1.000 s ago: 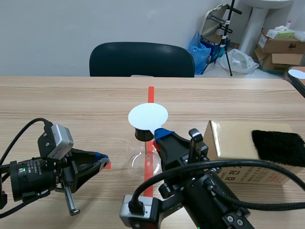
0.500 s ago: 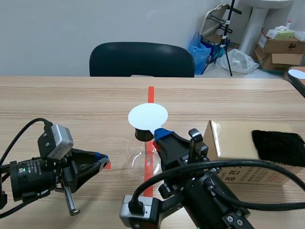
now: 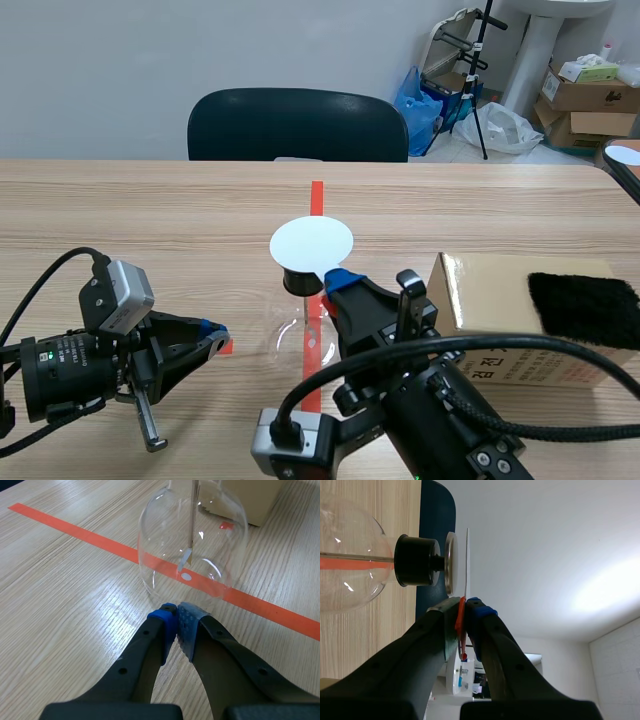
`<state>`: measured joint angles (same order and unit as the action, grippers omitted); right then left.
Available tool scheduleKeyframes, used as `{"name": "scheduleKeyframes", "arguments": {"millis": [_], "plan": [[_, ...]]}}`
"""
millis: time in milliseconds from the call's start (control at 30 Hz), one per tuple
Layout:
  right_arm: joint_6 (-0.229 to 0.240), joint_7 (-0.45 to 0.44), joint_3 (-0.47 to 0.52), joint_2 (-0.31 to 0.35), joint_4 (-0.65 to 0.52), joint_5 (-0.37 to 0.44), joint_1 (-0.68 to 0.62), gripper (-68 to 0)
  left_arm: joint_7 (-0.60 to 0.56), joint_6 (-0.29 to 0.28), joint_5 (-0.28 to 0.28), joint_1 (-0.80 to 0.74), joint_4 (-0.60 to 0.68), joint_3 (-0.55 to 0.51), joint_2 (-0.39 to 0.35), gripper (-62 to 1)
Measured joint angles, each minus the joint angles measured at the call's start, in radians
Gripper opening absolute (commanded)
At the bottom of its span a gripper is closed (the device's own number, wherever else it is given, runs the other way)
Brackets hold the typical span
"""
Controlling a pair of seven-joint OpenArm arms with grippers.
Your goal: Do the electroscope experiment
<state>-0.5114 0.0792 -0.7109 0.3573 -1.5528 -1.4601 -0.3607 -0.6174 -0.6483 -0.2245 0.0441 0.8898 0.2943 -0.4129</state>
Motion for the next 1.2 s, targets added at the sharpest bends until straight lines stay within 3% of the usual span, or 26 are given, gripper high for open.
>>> {"name": "scheduleKeyframes", "arguments": {"millis": [300, 833, 1200], "plan": [[0.000, 0.067, 0.000, 0.000, 0.000, 0.000, 0.000, -66.5, 0.000, 0.000, 0.000, 0.000, 0.000, 0.000, 0.000, -57.7], [0.000, 0.390, 0.000, 0.000, 0.000, 0.000, 0.000, -66.5, 0.000, 0.000, 0.000, 0.000, 0.000, 0.000, 0.000, -57.7], [0.000, 0.496, 0.000, 0.000, 0.000, 0.000, 0.000, -66.5, 0.000, 0.000, 0.000, 0.000, 0.000, 0.000, 0.000, -57.7]]}}
